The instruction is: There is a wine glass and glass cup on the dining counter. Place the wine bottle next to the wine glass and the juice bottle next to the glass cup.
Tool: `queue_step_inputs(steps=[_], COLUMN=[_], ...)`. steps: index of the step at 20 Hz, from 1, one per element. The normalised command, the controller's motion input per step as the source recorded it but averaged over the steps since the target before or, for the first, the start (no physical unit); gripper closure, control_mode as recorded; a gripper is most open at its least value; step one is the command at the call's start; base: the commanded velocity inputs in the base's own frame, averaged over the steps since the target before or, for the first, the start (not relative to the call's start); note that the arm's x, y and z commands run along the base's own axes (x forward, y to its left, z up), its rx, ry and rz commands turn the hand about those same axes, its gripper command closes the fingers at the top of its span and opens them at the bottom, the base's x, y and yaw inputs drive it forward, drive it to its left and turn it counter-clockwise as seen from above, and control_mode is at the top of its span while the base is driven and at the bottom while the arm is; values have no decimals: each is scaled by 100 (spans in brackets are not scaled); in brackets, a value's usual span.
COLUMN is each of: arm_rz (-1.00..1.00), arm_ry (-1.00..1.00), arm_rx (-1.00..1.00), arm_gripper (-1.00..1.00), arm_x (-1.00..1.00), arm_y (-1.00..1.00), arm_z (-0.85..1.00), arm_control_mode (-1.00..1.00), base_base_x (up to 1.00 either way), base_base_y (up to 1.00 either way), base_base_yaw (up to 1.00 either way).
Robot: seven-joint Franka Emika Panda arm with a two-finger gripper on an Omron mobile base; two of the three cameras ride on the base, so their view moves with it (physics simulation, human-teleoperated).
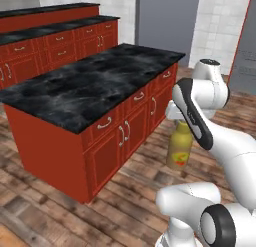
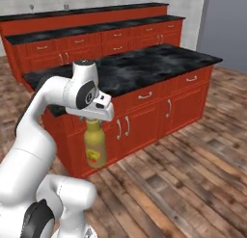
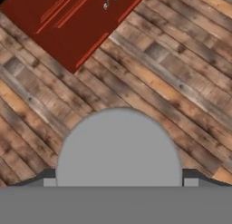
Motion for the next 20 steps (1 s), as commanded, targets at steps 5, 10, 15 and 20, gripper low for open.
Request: queue_step_inputs(steps=[5,10,15,20], arm_rz=[0,0,0,0], arm_ry=[0,0,0,0], arm_rx=[0,0,0,0], arm_gripper=[100,100,100,100], arm_x=[0,0,0,0], arm_y=[0,0,0,0], arm_z=[0,0,0,0], arm_control_mode=[100,100,100,100], base_base_x=[15,10,20,20], base_base_y=[16,42,40,32], base_base_yaw=[40,35,43,65])
